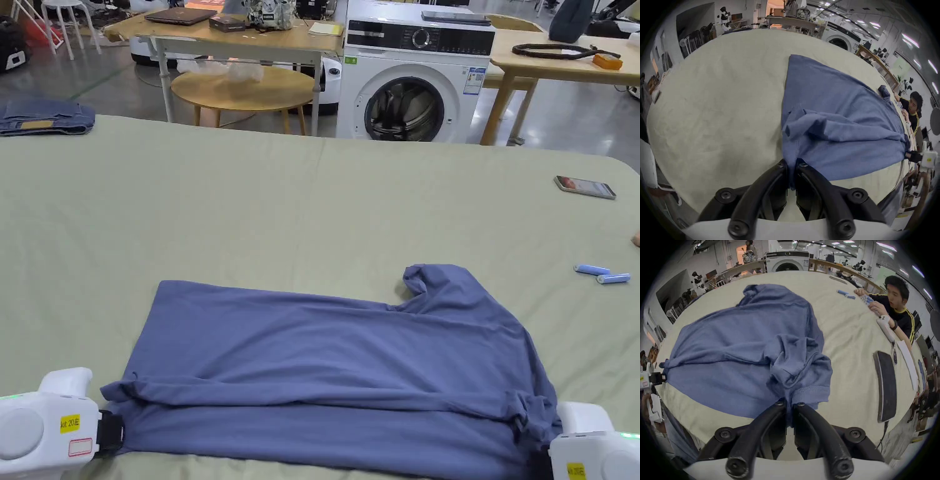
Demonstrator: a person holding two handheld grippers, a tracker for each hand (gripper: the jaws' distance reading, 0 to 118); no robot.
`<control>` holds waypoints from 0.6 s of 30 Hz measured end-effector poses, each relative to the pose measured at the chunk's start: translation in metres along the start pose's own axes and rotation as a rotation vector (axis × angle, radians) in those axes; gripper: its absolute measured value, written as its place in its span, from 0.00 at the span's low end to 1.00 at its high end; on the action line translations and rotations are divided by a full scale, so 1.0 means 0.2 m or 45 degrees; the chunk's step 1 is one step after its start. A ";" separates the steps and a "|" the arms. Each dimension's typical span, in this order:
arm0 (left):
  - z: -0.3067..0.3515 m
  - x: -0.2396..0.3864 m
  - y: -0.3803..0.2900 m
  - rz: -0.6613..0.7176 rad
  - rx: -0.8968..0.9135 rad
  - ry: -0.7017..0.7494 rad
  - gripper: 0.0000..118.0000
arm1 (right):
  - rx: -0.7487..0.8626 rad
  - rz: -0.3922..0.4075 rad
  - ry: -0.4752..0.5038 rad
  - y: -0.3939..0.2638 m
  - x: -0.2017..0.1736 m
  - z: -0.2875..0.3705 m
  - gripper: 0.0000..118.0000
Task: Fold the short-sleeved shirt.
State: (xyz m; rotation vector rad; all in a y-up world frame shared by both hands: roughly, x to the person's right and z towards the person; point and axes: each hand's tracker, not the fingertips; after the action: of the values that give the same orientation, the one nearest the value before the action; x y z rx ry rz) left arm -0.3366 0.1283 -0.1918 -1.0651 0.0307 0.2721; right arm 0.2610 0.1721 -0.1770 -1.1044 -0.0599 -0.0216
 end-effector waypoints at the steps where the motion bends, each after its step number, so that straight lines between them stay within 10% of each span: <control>1: 0.02 0.03 -0.01 0.017 -0.005 -0.010 0.02 | -0.002 -0.015 0.000 0.00 0.00 -0.01 0.05; 6: 0.04 0.01 0.03 0.008 -0.008 -0.028 0.03 | 0.014 -0.008 -0.042 0.04 -0.02 0.02 0.11; 10: 0.12 0.07 0.05 -0.011 0.082 0.011 0.32 | 0.134 0.015 -0.115 0.08 -0.08 0.14 0.52; 18: 0.26 0.28 0.15 -0.097 0.320 -0.106 0.38 | 0.502 0.012 -0.060 0.18 -0.33 0.32 0.53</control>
State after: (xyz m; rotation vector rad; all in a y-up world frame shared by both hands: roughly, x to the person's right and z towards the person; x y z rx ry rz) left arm -0.2955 0.1990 -0.2006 -0.8028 -0.0498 0.2366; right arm 0.1950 0.2438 -0.1844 -0.7110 -0.0966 0.0243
